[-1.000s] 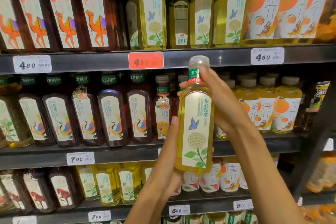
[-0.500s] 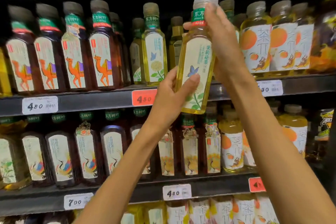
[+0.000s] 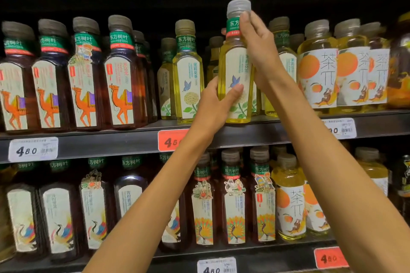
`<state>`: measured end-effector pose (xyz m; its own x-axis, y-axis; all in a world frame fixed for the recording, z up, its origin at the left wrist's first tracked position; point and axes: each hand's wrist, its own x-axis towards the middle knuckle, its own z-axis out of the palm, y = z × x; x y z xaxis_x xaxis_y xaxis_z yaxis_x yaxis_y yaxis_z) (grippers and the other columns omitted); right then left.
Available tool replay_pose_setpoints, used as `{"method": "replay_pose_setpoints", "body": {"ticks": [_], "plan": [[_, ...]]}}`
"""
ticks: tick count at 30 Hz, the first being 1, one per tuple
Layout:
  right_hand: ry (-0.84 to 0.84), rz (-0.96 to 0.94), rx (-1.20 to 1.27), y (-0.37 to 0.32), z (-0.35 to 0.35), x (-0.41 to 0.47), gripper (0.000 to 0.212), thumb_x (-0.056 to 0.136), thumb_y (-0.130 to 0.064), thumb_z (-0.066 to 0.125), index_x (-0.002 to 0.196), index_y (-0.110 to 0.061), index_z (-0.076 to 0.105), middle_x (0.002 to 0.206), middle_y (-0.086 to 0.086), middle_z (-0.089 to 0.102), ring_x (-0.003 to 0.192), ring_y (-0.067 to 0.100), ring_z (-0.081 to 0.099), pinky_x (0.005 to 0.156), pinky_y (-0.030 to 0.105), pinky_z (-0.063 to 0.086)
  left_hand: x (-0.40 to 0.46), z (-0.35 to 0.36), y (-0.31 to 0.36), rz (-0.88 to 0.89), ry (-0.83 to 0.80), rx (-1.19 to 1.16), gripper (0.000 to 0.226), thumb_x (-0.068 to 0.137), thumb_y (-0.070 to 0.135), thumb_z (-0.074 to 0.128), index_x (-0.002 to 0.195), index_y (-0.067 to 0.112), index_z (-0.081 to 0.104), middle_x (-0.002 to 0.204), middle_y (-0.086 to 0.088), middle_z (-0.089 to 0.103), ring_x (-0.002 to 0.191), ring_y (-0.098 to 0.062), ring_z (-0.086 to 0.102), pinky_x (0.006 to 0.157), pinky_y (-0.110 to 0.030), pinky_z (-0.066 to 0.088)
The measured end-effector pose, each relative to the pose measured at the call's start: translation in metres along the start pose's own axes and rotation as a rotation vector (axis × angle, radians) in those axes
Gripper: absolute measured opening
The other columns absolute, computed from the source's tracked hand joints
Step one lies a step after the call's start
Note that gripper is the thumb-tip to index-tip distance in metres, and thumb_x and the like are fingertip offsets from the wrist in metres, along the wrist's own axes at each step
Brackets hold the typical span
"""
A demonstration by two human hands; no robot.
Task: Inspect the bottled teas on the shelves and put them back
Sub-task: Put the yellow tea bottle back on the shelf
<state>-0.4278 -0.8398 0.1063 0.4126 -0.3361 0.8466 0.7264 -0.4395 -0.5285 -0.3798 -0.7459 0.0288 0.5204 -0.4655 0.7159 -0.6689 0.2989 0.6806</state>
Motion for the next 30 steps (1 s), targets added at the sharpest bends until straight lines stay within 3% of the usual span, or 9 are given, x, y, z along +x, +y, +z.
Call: {"method": "replay_pose_setpoints", "body": {"ticks": [4, 9, 14, 17, 20, 23, 25, 28, 30], "plan": [[0.073, 0.054, -0.061, 0.009, 0.006, 0.006, 0.034, 0.102, -0.029, 0.044, 0.125, -0.006, 0.048, 0.108, 0.017, 0.064, 0.087, 0.020, 0.066, 0.072, 0.031, 0.055, 0.005, -0.002, -0.003, -0.054, -0.015, 0.067, 0.036, 0.095, 0.031, 0.056, 0.124, 0.009, 0.055, 0.117, -0.005, 0.066, 0.107, -0.019, 0.063, 0.098, -0.042, 0.049], [0.047, 0.072, -0.176, 0.023, 0.002, -0.004, 0.030, 0.100, -0.030, 0.049, 0.118, -0.007, 0.052, 0.092, 0.003, 0.065, 0.081, 0.012, 0.064, 0.069, 0.025, 0.051, 0.010, -0.002, -0.005, -0.077, 0.022, 0.166, 0.037, 0.093, 0.034, 0.059, 0.121, 0.009, 0.057, 0.112, -0.006, 0.068, 0.103, -0.023, 0.064, 0.094, -0.043, 0.050], [0.019, 0.051, -0.243, 0.028, -0.008, -0.013, 0.044, 0.095, -0.027, 0.059, 0.134, -0.011, 0.049, 0.120, 0.004, 0.062, 0.103, 0.007, 0.062, 0.080, 0.017, 0.053, 0.008, 0.003, -0.009, -0.016, 0.122, 0.210, 0.033, 0.089, 0.035, 0.063, 0.108, 0.008, 0.061, 0.096, -0.003, 0.068, 0.087, -0.019, 0.063, 0.073, -0.031, 0.049], [0.000, 0.038, -0.259, 0.031, -0.012, -0.018, 0.046, 0.092, -0.025, 0.063, 0.134, -0.011, 0.050, 0.124, 0.005, 0.062, 0.113, 0.013, 0.060, 0.093, 0.026, 0.051, 0.005, 0.006, -0.011, 0.008, 0.181, 0.277, 0.041, 0.088, 0.040, 0.063, 0.113, 0.008, 0.057, 0.105, -0.006, 0.066, 0.099, -0.024, 0.059, 0.082, -0.037, 0.049], [0.033, 0.021, -0.279, 0.031, -0.011, -0.017, 0.047, 0.091, -0.024, 0.065, 0.132, -0.006, 0.052, 0.122, 0.009, 0.063, 0.113, 0.016, 0.060, 0.094, 0.029, 0.051, -0.002, 0.010, -0.011, 0.038, 0.216, 0.349, 0.054, 0.088, 0.037, 0.064, 0.129, 0.006, 0.048, 0.124, -0.008, 0.060, 0.117, -0.026, 0.052, 0.096, -0.040, 0.045], [0.079, 0.015, -0.324, 0.035, -0.005, -0.017, 0.045, 0.089, -0.027, 0.067, 0.127, -0.009, 0.051, 0.122, 0.005, 0.061, 0.113, 0.015, 0.059, 0.096, 0.034, 0.050, -0.008, 0.008, -0.013, 0.100, 0.233, 0.413, 0.048, 0.088, 0.024, 0.067, 0.129, 0.009, 0.048, 0.123, -0.006, 0.060, 0.117, -0.022, 0.053, 0.096, -0.031, 0.044], [0.108, 0.001, -0.353, 0.039, -0.003, -0.017, 0.040, 0.088, -0.030, 0.067, 0.121, -0.013, 0.052, 0.113, -0.003, 0.060, 0.105, 0.009, 0.058, 0.092, 0.030, 0.050, -0.011, 0.006, -0.016, 0.111, 0.217, 0.500, 0.046, 0.088, 0.023, 0.066, 0.129, 0.010, 0.049, 0.122, -0.004, 0.061, 0.114, -0.022, 0.055, 0.094, -0.034, 0.047], [0.107, 0.000, -0.371, 0.042, -0.002, -0.016, 0.033, 0.088, -0.034, 0.067, 0.112, -0.019, 0.051, 0.101, -0.011, 0.057, 0.091, -0.002, 0.056, 0.080, 0.019, 0.049, -0.018, 0.008, -0.019, 0.151, 0.299, 0.675, 0.048, 0.090, 0.025, 0.064, 0.132, 0.010, 0.047, 0.123, -0.005, 0.058, 0.113, -0.021, 0.052, 0.082, -0.022, 0.037], [0.096, -0.003, -0.391, 0.043, -0.003, -0.016, 0.036, 0.088, -0.035, 0.067, 0.115, -0.017, 0.051, 0.101, -0.012, 0.056, 0.088, -0.005, 0.053, 0.074, 0.011, 0.044, -0.022, 0.011, -0.019, 0.180, 0.352, 0.792, 0.050, 0.091, 0.023, 0.063, 0.135, 0.008, 0.045, 0.125, -0.007, 0.056, 0.116, -0.023, 0.048, 0.084, -0.028, 0.032]]}}
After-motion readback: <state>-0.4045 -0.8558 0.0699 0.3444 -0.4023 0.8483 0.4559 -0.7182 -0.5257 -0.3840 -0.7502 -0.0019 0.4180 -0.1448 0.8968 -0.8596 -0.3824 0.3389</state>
